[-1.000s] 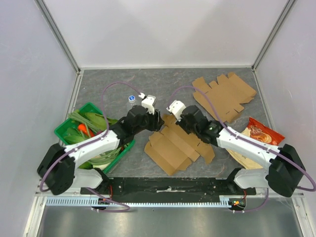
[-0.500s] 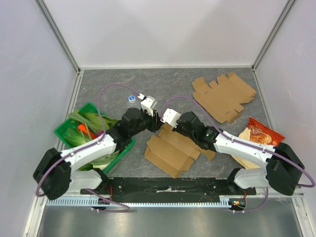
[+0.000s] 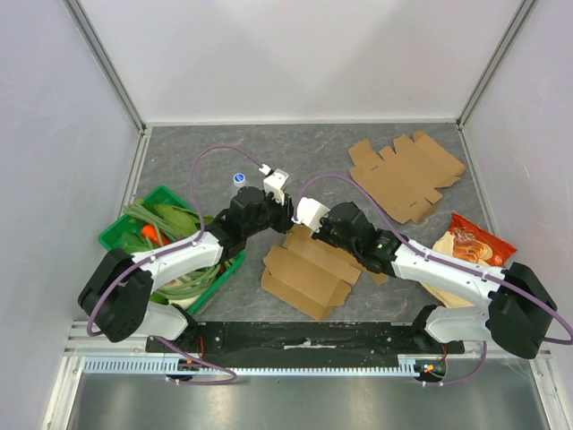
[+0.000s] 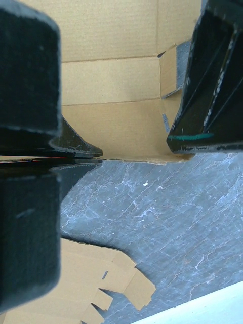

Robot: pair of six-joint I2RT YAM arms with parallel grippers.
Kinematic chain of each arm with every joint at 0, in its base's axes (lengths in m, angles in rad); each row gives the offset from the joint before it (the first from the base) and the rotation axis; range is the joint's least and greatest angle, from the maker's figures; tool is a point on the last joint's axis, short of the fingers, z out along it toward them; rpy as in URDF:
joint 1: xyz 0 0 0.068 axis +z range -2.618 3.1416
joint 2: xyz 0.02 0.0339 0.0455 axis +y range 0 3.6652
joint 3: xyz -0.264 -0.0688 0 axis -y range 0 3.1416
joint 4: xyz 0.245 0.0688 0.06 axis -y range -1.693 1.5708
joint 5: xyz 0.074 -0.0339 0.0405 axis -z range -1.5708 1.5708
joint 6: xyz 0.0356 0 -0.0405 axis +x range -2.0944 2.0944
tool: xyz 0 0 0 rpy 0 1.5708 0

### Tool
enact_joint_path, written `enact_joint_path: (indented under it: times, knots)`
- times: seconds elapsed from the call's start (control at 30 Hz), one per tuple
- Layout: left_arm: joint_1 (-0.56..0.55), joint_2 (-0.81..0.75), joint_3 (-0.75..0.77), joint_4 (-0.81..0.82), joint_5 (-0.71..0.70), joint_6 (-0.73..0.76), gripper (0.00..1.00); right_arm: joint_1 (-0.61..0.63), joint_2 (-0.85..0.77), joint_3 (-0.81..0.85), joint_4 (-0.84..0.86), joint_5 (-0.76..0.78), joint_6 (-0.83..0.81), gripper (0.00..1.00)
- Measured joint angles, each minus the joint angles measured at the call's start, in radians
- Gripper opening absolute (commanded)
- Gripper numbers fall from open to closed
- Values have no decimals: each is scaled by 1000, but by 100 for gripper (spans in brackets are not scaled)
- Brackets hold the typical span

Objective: Fold the paper box

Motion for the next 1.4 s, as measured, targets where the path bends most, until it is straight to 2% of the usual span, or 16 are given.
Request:
enact_joint_path:
  times: [0.03, 0.07, 0.1, 0.17, 0.23, 0.3, 0.33, 0.37, 0.4, 0.57, 0.67, 0.83, 0.97, 1.17, 1.27, 1.4]
  knots:
    - [0, 11, 8, 0, 0, 4, 21, 0, 0, 0, 1, -3, 0, 0]
    - [0, 19, 15, 0, 1, 8, 13, 0, 0, 0, 1, -6, 0, 0]
    - [-2, 23, 18, 0, 0, 10, 9, 0, 0, 0, 1, -6, 0, 2]
    - [-8, 25, 19, -1, -5, 19, 2, 0, 0, 0, 4, -2, 10, 21]
    - [-16, 25, 18, 0, -34, 21, 2, 0, 0, 5, -1, 13, 50, 49]
    - [-17, 23, 8, 12, -79, 20, 2, 3, 10, 46, -66, 53, 131, 59]
    - [-19, 21, -5, 28, -109, 19, 2, 3, 22, 86, -116, 79, 182, 67]
    - [-21, 13, -26, 48, -145, 17, 2, 3, 37, 139, -177, 113, 260, 70]
    - [-24, 5, -46, 62, -175, 16, 2, 3, 45, 186, -232, 138, 336, 77]
    - [-43, -19, -118, 125, -297, -3, 2, -2, 34, 395, -522, 185, 750, 80]
    - [-61, -36, -140, 145, -360, -14, 2, -5, -38, 412, -571, 143, 1035, 79]
    - [-69, -83, -173, 182, -441, -43, 2, 7, -240, 179, -346, 14, 1570, 77]
    - [-69, -98, -197, 203, -486, -69, 2, 47, -207, 36, -174, 13, 1891, 72]
    - [-69, -98, -207, 206, -517, -97, 2, 61, -139, -60, -59, 71, 2168, 68]
    - [-69, -98, -210, 220, -526, -105, 2, 61, -132, -65, -6, 117, 2233, 65]
    - [-69, -98, -212, 228, -533, -110, 2, 48, -109, -73, 36, 156, 2275, 56]
